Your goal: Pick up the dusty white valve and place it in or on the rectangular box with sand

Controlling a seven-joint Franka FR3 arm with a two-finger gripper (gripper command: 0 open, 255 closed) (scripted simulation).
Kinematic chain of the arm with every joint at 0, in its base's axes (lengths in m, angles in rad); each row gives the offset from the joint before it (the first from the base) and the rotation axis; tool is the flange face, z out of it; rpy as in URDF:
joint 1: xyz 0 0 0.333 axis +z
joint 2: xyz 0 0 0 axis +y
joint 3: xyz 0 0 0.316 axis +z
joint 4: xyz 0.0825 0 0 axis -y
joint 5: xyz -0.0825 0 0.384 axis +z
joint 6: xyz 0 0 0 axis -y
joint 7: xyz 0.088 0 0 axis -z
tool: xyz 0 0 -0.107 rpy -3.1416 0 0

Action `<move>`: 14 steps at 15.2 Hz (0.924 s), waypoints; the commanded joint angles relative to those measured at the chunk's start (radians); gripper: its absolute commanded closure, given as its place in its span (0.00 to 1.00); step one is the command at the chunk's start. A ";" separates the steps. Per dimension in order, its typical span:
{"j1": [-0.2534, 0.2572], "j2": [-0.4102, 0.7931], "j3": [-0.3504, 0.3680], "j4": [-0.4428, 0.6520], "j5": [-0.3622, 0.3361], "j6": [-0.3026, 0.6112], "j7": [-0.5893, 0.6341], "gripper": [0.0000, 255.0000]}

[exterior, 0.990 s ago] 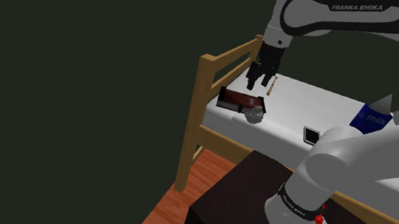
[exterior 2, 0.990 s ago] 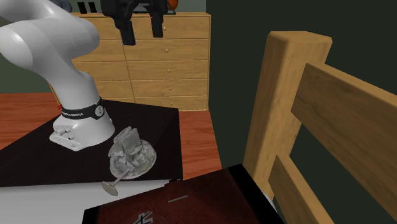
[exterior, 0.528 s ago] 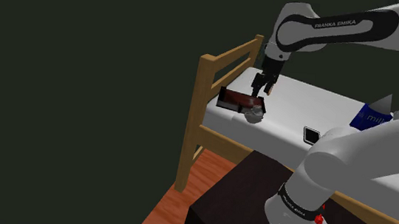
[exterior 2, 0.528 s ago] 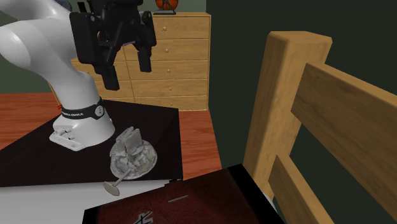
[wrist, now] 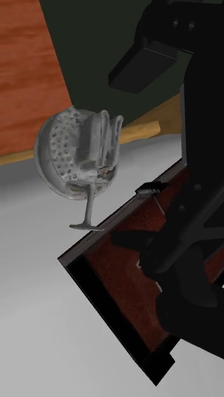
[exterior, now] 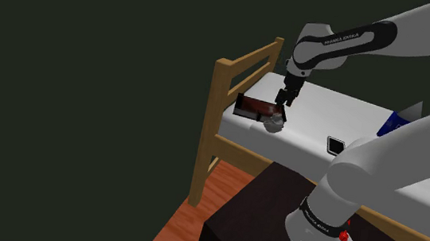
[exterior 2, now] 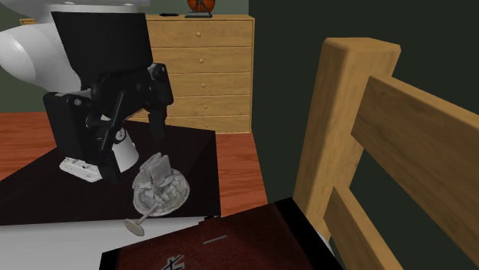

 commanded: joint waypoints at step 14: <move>-0.006 0.044 -0.022 -0.050 -0.008 0.094 -0.010 1.00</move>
